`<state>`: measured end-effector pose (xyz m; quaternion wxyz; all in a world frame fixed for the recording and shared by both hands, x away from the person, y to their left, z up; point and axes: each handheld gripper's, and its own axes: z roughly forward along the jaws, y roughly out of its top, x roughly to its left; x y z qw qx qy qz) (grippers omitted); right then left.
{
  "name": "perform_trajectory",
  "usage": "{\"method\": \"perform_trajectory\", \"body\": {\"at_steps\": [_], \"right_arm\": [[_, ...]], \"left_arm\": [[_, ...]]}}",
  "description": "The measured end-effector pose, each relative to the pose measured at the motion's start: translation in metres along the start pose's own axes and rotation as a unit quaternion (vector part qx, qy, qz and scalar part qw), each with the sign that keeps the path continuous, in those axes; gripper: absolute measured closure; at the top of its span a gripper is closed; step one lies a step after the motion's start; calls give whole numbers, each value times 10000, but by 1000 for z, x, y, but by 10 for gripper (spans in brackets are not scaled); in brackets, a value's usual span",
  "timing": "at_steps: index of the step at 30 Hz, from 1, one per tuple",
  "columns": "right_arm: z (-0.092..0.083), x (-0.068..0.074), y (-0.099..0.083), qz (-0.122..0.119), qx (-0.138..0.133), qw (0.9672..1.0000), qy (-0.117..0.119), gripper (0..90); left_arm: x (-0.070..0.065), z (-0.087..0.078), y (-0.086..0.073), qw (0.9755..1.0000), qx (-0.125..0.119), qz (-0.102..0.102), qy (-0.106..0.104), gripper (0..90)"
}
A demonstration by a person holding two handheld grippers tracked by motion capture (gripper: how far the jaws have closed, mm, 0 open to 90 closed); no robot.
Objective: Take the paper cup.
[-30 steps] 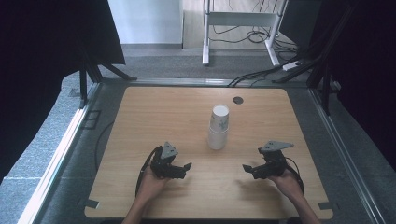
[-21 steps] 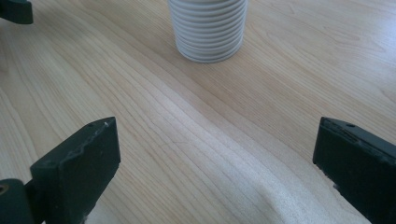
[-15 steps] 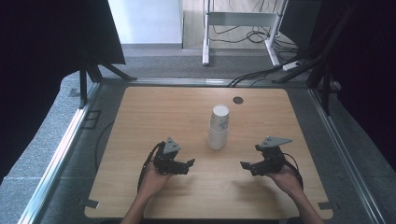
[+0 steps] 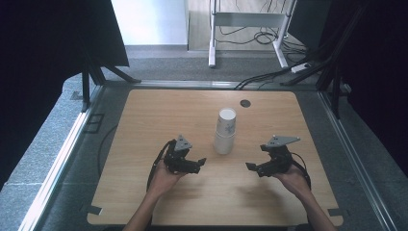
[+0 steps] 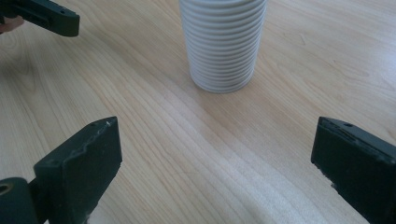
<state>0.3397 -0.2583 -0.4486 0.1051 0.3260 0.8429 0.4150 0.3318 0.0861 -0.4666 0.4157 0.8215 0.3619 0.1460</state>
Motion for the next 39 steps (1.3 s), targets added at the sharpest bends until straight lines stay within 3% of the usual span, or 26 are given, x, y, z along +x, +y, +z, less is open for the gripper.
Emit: {"method": "perform_trajectory", "body": {"at_steps": [5,13,18,39], "right_arm": [[-1,-1,8,8,-47,10000,15,34],[1,-1,20,-35,-100,9999,39,44],[2,-2,28,-69,-101,9999,80,46],[12,-10,54,-36,-166,9994,296,49]], "left_arm": [[2,6,7,9999,54,114,-36,109],[7,15,17,9996,-93,-41,-256,109],[8,21,24,9994,-71,29,-350,109],[8,48,50,9985,-48,192,-503,109]]}}
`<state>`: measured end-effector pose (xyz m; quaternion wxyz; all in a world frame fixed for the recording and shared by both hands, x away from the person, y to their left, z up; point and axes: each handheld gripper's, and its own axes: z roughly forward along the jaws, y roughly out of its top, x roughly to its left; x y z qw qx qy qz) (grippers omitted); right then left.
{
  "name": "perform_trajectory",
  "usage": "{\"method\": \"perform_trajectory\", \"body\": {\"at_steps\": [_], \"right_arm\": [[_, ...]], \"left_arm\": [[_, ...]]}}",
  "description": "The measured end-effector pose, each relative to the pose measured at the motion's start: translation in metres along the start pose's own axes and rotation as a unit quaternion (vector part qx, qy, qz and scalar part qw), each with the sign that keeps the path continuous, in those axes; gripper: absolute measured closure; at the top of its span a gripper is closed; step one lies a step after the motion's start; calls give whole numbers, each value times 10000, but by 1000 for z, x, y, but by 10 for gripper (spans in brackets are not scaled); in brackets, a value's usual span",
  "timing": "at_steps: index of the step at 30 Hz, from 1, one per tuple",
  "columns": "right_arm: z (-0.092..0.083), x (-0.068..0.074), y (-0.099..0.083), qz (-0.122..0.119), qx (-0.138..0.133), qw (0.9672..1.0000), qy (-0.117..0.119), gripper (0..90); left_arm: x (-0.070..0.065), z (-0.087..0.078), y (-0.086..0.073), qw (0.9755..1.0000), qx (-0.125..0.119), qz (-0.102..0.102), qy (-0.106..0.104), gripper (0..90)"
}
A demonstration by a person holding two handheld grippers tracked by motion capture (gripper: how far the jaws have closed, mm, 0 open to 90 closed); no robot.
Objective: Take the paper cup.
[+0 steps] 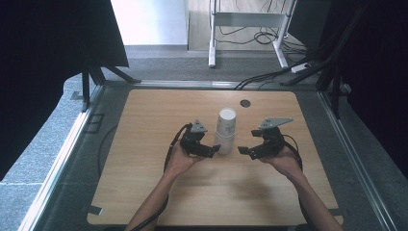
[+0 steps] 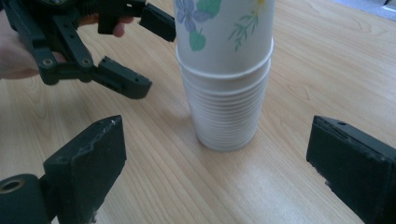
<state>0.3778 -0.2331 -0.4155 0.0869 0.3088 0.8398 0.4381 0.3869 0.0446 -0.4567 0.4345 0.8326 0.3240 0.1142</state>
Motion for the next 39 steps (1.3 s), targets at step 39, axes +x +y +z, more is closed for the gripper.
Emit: {"method": "perform_trajectory", "body": {"at_steps": [39], "right_arm": [[20,-8,72,-234,-19,9997,-121,148]], "left_arm": [[-5,32,24,9998,-86,180,10,204]]}}
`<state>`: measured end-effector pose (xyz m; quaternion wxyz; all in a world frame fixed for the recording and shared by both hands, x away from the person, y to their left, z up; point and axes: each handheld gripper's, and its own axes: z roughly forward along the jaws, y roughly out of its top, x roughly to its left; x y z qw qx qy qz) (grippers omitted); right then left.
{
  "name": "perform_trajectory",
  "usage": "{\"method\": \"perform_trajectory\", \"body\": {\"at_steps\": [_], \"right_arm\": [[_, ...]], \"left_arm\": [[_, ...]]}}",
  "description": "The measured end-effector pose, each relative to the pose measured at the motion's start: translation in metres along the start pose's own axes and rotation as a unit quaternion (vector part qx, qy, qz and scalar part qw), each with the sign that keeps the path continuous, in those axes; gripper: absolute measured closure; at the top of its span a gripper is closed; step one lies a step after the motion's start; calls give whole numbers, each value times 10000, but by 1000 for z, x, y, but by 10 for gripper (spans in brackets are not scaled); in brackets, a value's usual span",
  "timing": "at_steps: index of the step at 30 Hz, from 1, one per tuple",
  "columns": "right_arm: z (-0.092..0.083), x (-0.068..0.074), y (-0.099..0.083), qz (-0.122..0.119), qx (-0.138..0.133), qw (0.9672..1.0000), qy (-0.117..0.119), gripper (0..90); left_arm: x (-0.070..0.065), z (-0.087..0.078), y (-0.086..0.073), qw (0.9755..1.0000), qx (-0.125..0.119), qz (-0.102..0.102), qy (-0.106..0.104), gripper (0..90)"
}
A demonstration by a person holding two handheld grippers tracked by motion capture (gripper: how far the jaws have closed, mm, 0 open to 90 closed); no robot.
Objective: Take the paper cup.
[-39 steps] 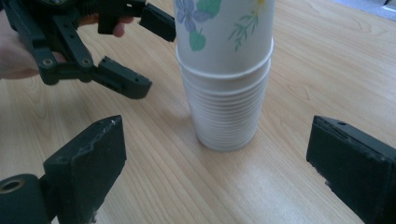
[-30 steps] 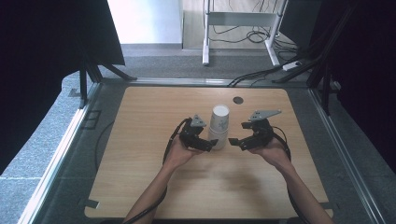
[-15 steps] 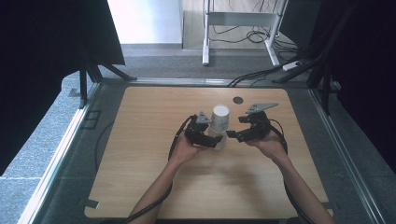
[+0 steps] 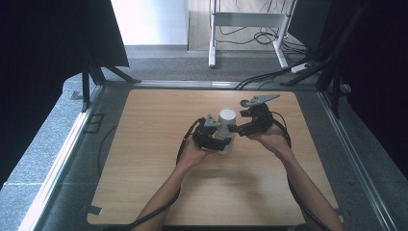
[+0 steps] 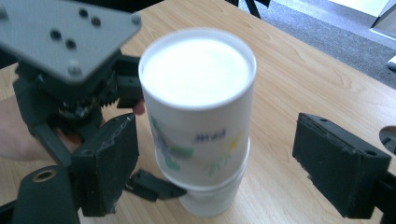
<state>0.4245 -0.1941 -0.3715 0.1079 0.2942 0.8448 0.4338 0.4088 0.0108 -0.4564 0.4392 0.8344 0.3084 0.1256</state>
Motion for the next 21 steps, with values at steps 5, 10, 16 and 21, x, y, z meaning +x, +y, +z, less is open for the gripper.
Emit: {"method": "perform_trajectory", "body": {"at_steps": [5,10,16,21], "right_arm": [[5,1,11,5,50,10000,35,161],[9,1,20,18,103,9999,73,193],[12,1,29,-60,333,9994,100,258],[11,3,36,-171,561,9981,178,341]], "left_arm": [[-1,0,0,10000,22,24,27,211],[-1,0,0,10000,14,42,58,214],[-2,-1,1,9999,61,123,98,214],[-2,-1,1,9998,87,155,117,214]]}}
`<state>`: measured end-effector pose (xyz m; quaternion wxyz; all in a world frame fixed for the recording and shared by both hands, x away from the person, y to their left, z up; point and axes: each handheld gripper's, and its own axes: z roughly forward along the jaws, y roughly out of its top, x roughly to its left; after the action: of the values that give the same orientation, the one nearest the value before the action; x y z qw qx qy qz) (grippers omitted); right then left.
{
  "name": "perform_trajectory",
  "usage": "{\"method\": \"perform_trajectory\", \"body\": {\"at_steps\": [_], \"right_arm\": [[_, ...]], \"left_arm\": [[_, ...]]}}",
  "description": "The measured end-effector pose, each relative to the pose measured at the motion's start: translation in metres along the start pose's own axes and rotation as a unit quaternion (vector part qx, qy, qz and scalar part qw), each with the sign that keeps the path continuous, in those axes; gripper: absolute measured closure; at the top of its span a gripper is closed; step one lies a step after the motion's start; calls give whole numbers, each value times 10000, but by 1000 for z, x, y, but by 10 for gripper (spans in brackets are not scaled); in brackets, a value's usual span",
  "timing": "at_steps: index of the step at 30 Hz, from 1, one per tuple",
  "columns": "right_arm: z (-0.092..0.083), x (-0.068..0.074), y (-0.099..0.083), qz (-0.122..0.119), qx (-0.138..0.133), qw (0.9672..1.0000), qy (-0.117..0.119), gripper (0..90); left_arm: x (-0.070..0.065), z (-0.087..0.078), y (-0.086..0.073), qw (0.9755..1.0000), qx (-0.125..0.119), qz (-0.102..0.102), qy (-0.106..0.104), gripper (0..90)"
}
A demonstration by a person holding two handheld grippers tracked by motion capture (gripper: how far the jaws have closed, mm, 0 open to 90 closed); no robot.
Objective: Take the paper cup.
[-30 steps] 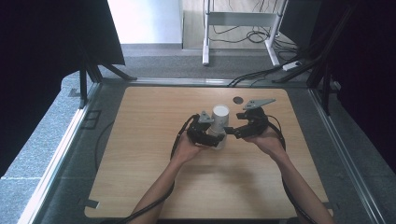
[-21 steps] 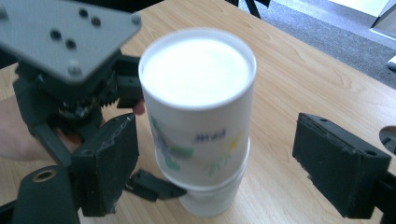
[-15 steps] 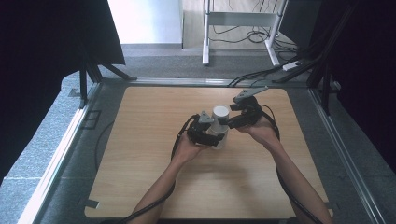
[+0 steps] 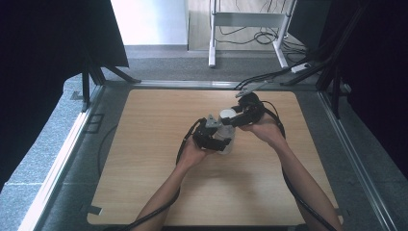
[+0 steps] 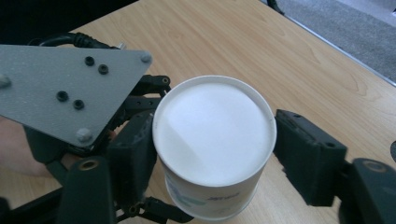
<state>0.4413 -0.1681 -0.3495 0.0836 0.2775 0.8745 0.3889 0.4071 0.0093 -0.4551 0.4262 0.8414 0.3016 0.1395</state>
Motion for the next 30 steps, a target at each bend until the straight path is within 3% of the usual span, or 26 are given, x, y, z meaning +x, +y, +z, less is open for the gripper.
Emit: {"method": "perform_trajectory", "body": {"at_steps": [10,25,30], "right_arm": [[-5,2,10,-56,243,9997,-75,365],[-31,0,23,-12,54,10000,-14,370],[-39,1,27,-17,-39,10000,-24,371]], "left_arm": [[-1,0,0,10000,35,33,27,213],[0,2,-2,10000,54,26,-7,200],[0,0,-1,9999,50,-11,-128,137]]}}
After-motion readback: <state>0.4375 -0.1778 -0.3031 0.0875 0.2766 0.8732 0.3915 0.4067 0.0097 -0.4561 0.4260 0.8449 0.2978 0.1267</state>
